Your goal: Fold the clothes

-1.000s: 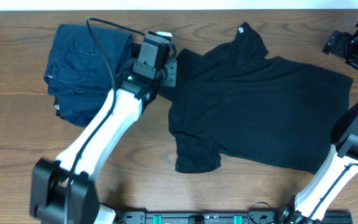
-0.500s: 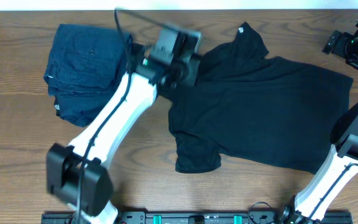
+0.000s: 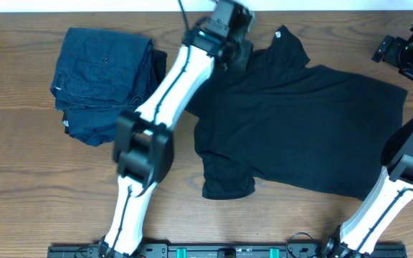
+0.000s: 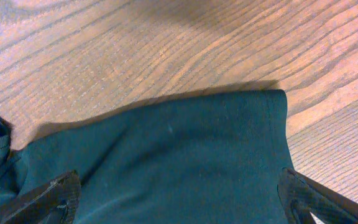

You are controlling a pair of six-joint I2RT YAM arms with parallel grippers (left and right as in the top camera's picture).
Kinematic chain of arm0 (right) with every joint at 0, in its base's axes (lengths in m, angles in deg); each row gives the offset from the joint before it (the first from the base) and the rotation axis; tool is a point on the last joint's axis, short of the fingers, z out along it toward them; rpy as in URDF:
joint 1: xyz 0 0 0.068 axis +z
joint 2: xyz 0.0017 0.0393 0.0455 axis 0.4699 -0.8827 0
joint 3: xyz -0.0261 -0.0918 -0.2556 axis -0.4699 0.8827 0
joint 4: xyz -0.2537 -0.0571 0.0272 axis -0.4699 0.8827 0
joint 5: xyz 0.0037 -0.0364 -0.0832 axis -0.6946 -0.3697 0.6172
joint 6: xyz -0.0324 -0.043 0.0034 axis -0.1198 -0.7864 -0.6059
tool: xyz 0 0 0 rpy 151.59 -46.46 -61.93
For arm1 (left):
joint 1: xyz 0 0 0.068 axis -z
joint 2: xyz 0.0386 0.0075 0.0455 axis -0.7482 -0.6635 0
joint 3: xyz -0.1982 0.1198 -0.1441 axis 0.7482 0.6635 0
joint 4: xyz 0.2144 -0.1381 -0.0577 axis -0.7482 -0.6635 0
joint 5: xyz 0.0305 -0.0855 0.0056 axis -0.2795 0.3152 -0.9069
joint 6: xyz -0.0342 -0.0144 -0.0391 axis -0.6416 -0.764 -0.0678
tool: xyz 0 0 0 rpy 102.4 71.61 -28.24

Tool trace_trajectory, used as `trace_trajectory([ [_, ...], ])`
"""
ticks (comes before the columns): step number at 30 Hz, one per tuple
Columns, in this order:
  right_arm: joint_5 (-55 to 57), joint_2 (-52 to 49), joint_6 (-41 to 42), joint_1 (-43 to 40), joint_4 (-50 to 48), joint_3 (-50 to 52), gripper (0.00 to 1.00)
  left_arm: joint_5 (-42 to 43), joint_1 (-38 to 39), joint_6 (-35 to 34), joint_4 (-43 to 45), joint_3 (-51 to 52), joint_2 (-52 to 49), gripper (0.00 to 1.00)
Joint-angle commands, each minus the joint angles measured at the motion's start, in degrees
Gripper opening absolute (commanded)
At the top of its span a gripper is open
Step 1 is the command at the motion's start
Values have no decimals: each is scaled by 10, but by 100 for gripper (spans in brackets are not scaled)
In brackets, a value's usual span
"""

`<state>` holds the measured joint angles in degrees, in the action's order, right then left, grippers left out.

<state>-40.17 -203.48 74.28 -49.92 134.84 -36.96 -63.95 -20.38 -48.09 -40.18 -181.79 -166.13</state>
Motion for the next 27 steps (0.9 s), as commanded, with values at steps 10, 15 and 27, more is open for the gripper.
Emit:
trace_trajectory([
  [10,-3,5,-2,-2,0,-6,99,5,33,10,52,-4,-86,7],
  [15,-3,5,-2,-2,0,-6,99,5,32,9,70,-4,-92,6],
  [27,-3,5,-2,-2,0,-6,99,-1,33,5,105,-4,-117,7],
])
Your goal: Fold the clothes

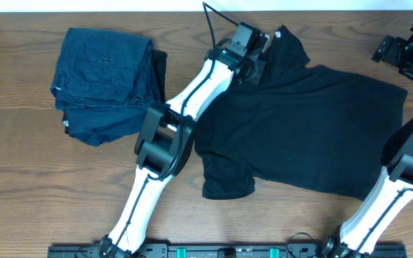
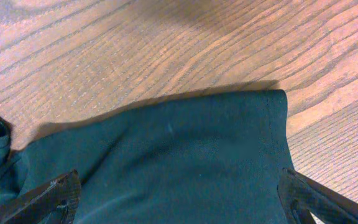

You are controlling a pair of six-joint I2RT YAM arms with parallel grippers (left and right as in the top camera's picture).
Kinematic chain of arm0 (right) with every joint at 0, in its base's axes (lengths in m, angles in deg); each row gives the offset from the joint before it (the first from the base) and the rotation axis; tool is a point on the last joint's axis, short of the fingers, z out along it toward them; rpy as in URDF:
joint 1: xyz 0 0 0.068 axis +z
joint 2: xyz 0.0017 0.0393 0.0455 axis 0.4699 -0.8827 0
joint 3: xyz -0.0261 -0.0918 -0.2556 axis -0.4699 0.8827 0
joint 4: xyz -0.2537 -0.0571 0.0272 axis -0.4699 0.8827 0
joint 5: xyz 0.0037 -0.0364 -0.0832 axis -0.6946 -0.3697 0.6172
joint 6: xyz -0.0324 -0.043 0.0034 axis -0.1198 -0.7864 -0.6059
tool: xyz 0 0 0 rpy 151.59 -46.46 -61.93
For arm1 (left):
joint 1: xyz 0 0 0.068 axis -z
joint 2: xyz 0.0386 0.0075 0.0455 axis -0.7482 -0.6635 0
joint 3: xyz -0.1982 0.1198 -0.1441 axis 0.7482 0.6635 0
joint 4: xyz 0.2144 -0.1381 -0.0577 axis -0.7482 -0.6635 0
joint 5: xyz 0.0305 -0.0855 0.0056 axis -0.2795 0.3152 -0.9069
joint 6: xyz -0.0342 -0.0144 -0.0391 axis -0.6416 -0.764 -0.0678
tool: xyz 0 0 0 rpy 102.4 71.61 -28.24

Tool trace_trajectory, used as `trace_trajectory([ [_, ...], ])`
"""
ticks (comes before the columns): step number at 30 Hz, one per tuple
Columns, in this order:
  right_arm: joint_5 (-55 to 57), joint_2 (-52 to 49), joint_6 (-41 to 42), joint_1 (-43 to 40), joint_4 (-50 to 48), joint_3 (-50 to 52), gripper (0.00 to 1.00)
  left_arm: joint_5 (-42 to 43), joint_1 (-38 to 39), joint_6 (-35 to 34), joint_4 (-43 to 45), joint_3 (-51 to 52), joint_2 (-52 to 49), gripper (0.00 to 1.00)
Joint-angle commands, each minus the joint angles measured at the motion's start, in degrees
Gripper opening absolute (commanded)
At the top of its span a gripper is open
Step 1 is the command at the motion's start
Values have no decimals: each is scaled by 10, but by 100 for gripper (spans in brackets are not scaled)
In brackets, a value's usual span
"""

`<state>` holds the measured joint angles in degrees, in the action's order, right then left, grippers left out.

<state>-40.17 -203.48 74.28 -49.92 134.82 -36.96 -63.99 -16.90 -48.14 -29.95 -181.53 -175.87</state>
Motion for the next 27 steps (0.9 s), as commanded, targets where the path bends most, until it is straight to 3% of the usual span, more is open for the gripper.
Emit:
trace_trajectory([
  [1,-3,5,-2,-2,0,-6,99,-2,-2,5,5,-7,-23,7],
  [10,-3,5,-2,-3,0,-6,99,-74,-3,6,17,-7,-31,7],
  [27,-3,5,-2,-3,0,-6,99,-74,-9,5,36,-3,-31,7],
])
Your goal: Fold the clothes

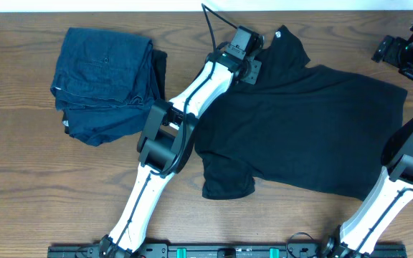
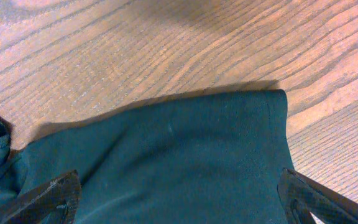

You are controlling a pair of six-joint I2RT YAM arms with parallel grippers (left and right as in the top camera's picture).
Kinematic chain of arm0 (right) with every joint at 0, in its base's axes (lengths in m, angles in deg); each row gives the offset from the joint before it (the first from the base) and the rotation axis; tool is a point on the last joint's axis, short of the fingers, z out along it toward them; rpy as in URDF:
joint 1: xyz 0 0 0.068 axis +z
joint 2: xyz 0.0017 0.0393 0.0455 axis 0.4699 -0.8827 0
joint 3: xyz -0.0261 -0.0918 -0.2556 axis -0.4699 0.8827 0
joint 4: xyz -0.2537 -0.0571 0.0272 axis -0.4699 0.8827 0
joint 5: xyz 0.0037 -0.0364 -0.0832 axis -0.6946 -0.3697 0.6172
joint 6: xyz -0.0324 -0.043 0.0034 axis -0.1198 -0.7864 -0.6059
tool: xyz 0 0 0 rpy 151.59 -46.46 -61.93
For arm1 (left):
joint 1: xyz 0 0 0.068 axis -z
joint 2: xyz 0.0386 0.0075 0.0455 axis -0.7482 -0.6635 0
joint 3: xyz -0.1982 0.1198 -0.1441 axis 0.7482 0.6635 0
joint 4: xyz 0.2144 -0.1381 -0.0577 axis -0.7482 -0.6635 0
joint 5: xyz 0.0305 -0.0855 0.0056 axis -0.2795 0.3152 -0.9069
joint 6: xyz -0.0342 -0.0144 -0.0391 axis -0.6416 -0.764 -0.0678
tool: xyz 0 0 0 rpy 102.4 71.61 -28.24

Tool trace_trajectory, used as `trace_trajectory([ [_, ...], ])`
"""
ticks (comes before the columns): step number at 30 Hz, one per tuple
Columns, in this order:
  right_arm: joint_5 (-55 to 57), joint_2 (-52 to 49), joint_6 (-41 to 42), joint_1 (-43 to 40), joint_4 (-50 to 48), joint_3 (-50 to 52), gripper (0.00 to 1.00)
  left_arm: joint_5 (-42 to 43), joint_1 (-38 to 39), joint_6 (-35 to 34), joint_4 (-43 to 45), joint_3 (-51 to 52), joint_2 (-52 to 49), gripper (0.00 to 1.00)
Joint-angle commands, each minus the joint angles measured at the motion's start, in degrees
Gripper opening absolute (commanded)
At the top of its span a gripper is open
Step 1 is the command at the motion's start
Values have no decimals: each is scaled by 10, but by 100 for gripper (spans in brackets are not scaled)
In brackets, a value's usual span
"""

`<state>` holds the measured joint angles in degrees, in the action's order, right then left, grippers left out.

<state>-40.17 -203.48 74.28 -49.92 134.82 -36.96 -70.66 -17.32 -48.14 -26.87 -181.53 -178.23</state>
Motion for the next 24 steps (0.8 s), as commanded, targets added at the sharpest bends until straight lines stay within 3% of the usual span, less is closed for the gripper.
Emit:
trace_trajectory([
  [1,-3,5,-2,-3,0,-6,99,-7,-4,5,5,-2,-7,7],
  [15,-3,5,-2,-2,0,-6,99,-13,-6,6,65,17,-28,7],
  [24,-3,5,-2,-2,0,-6,99,-123,-10,21,123,17,-47,8],
])
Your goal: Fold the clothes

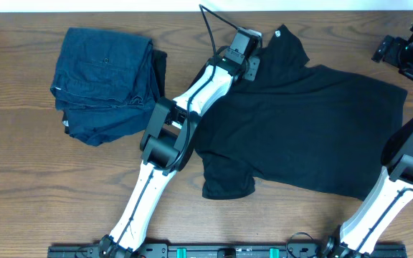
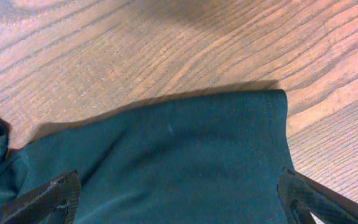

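A black T-shirt (image 1: 307,122) lies spread flat on the wooden table, collar (image 1: 285,34) toward the far edge. My left gripper (image 1: 244,44) sits over the shirt's far left part, just left of the collar; its fingers are hidden under the wrist. My right gripper (image 1: 391,51) hovers at the far right, beyond the shirt's right corner. In the right wrist view the right gripper (image 2: 179,177) is open wide, and an edge of the shirt (image 2: 179,143), dark green there, lies between and below its fingertips (image 2: 64,186).
A folded stack of dark blue clothes (image 1: 106,79) lies at the far left of the table (image 1: 34,179). The table's far edge runs just behind the collar. A black rail (image 1: 221,251) lines the near edge.
My left gripper has shifted slightly toward the far edge beside the collar. In the right wrist view the fabric at the left has moved a little. The right gripper has stayed put.
My left gripper first stood at the table's far edge, left of the collar. Then it was on the shirt's far left part, closer to the collar. It has stayed there with small shifts. The right gripper has held open over the shirt's edge throughout.
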You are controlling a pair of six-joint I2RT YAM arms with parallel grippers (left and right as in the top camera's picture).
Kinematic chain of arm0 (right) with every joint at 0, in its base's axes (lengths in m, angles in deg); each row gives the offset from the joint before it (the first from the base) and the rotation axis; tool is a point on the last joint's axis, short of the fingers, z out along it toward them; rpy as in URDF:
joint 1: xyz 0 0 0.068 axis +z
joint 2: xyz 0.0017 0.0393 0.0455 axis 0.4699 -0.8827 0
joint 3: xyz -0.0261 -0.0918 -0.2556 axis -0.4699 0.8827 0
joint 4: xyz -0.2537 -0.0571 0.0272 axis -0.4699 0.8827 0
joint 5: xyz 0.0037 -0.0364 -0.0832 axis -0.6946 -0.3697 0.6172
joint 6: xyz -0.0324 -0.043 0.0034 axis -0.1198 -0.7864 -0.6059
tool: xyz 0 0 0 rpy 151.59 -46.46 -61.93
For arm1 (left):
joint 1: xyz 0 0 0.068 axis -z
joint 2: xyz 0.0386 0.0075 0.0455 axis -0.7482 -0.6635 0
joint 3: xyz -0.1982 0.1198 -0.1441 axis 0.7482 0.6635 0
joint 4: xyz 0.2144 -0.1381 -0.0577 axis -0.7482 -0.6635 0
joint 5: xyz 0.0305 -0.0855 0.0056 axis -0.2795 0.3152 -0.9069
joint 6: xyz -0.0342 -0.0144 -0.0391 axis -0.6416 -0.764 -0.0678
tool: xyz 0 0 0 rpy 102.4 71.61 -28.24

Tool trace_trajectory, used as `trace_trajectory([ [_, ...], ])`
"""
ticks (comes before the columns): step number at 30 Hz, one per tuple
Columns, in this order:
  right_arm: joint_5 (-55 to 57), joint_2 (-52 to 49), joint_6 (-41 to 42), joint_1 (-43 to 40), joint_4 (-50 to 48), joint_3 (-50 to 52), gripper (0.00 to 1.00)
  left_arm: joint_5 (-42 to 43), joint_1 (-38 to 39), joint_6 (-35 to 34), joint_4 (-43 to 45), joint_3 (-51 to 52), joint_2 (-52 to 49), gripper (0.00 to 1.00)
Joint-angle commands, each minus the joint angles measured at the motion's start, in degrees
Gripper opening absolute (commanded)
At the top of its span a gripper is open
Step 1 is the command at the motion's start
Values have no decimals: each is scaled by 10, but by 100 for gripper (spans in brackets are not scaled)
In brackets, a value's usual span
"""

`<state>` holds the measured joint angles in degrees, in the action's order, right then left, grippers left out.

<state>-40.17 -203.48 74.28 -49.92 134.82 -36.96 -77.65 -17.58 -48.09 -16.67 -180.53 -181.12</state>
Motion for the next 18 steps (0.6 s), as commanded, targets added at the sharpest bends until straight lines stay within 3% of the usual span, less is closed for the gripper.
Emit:
trace_trajectory([
  [1,-3,5,-2,-2,0,-6,99,-53,-8,27,33,7,-18,8],
  [10,-3,5,-2,-2,0,-6,99,-53,-8,35,92,7,-18,8],
  [14,-3,5,-2,-2,0,-6,99,-53,-8,36,108,4,-14,26],
  [18,-3,5,-2,-2,0,-6,99,-53,-10,35,87,-7,40,26],
])
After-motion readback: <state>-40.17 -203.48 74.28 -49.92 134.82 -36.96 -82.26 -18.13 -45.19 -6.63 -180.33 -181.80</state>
